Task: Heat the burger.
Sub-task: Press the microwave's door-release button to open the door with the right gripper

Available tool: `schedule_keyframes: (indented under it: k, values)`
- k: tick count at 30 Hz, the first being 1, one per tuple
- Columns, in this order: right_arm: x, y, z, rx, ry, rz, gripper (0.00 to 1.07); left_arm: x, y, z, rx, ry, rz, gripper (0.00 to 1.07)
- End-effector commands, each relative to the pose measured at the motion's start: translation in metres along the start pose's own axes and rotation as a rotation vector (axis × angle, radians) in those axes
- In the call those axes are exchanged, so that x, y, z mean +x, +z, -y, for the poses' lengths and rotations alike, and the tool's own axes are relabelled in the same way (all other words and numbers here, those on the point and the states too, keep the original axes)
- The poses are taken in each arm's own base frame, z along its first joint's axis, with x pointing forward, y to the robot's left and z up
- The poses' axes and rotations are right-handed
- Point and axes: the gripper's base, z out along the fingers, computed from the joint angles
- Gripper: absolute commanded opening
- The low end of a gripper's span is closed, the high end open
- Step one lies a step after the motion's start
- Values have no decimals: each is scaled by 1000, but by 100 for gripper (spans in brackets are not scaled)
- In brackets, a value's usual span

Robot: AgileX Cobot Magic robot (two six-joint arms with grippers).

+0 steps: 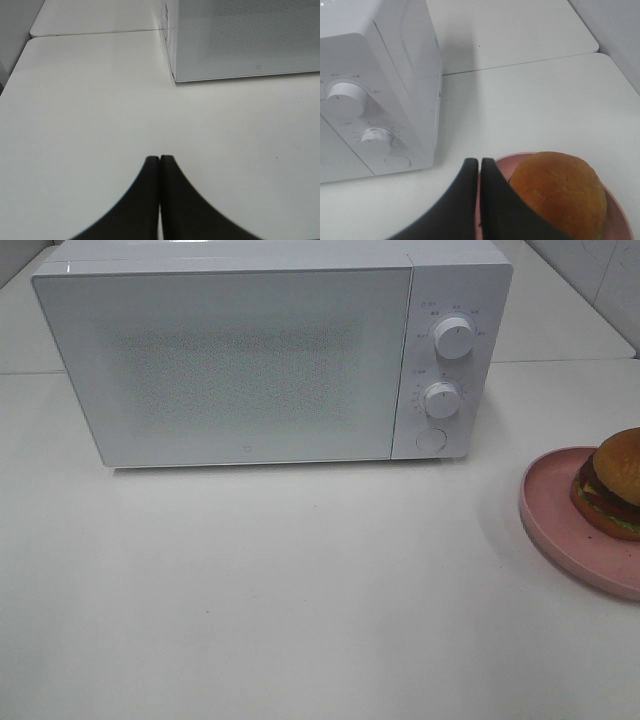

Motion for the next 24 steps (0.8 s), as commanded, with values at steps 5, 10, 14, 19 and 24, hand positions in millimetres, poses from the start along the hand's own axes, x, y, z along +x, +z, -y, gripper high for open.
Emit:
schedule_keyframes:
  k: [5, 10, 14, 19, 24]
  values:
    - [20, 48, -27, -100, -46, -30, 0, 1, -2, 1, 7, 2, 30, 0]
    - [39, 66, -65, -235, -109, -35, 0, 1, -2, 1, 7, 2, 30, 0]
    - [51, 73, -86, -306, -139, -30, 0, 1, -2, 1, 7, 2, 30, 0]
    - [79, 90, -107, -359, -96, -70, 0, 1, -2, 1, 7, 2, 30, 0]
    - [99, 106, -108, -332, 140, -133, 0, 1, -2, 1, 7, 2, 30, 0]
